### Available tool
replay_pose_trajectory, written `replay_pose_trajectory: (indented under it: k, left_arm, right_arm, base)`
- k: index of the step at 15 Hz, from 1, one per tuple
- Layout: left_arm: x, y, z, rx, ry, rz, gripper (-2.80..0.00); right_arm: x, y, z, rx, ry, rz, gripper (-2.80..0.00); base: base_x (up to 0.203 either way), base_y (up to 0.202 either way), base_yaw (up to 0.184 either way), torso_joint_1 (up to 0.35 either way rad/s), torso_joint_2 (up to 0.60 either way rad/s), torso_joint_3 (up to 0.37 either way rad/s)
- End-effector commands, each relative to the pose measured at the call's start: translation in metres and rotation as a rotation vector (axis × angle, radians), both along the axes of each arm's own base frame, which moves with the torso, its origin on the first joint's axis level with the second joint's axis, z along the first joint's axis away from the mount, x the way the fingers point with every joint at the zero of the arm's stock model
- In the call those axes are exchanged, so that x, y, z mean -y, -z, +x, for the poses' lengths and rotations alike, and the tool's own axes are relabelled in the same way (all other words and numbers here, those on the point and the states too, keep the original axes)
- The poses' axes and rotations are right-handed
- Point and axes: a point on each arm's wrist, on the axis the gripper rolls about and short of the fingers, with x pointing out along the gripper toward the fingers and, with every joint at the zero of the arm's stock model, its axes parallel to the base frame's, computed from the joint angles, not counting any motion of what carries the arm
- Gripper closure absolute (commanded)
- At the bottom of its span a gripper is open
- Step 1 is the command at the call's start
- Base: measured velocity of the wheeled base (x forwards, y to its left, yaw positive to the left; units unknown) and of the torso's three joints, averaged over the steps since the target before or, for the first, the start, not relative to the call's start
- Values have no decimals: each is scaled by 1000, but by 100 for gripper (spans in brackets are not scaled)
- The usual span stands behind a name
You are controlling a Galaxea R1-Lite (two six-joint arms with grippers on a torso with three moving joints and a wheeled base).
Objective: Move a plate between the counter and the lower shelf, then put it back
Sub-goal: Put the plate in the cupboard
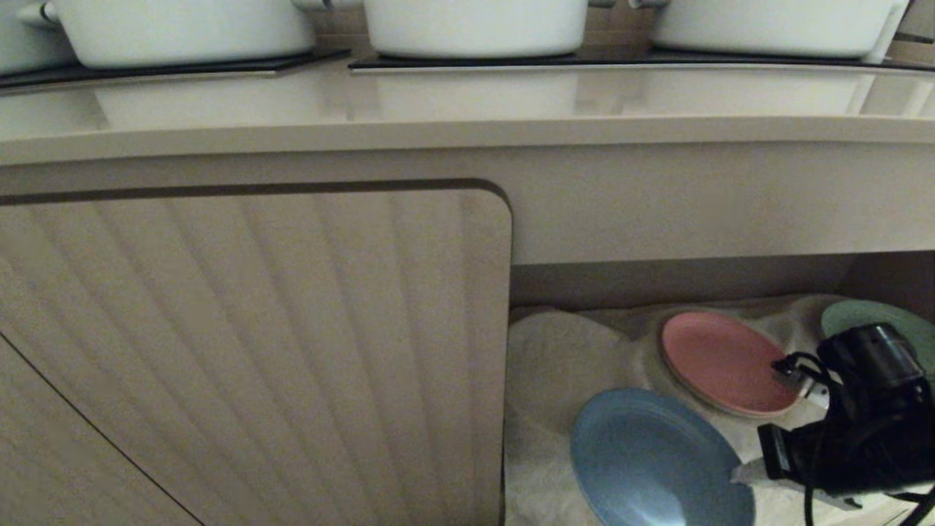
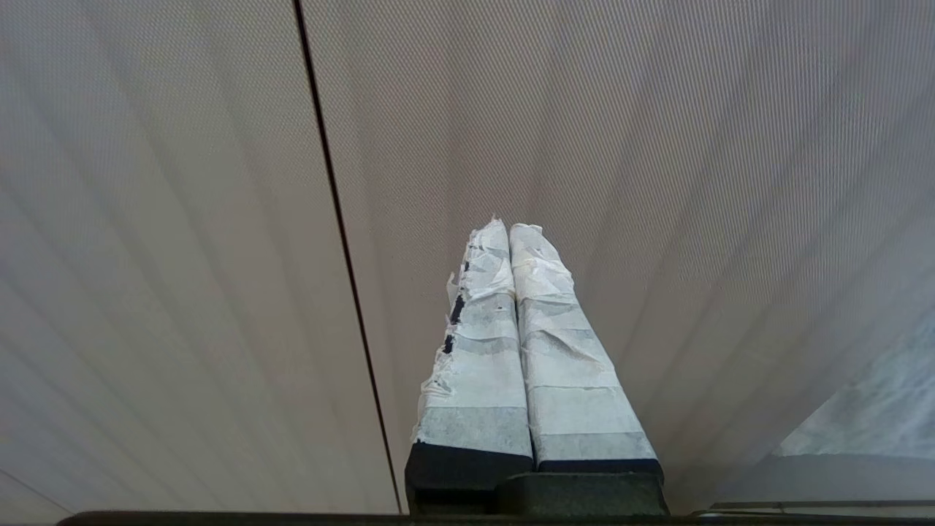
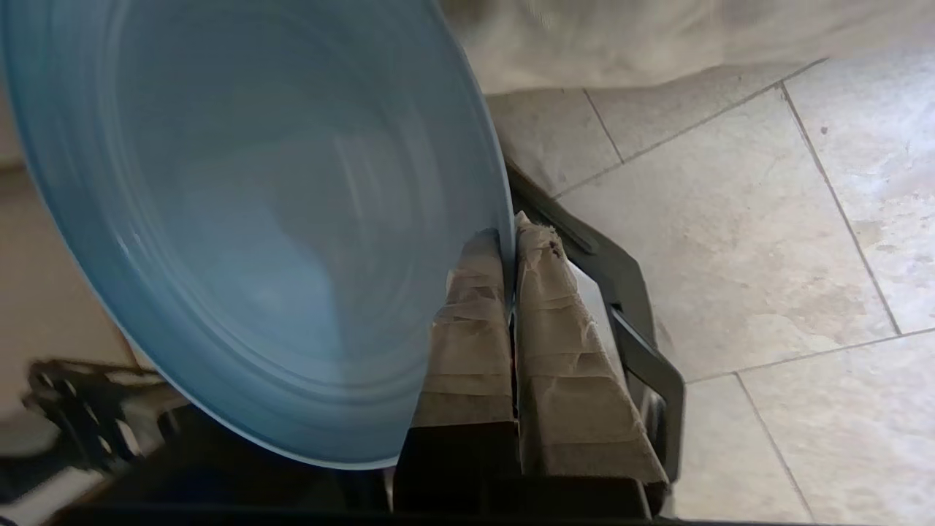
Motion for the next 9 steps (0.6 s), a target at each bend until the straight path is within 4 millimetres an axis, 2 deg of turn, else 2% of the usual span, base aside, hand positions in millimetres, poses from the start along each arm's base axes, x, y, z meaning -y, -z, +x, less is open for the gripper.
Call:
replay_pose_trajectory:
  k: [1, 5, 9]
  left_arm:
    - [0, 0, 0, 1, 0, -1, 0]
    - [0, 0, 0, 1, 0, 0, 0]
    - [0, 0, 0, 1, 0, -1, 0]
  right_arm:
    - [-6, 0, 7, -3, 18, 8, 0]
    - [-22, 3, 18, 16, 92, 7, 0]
    - [-26, 1, 31, 21, 159, 23, 0]
  base:
    - [0, 0, 0, 0, 0, 0]
    - [0, 0, 0, 0, 0, 0]
    - [0, 0, 0, 0, 0, 0]
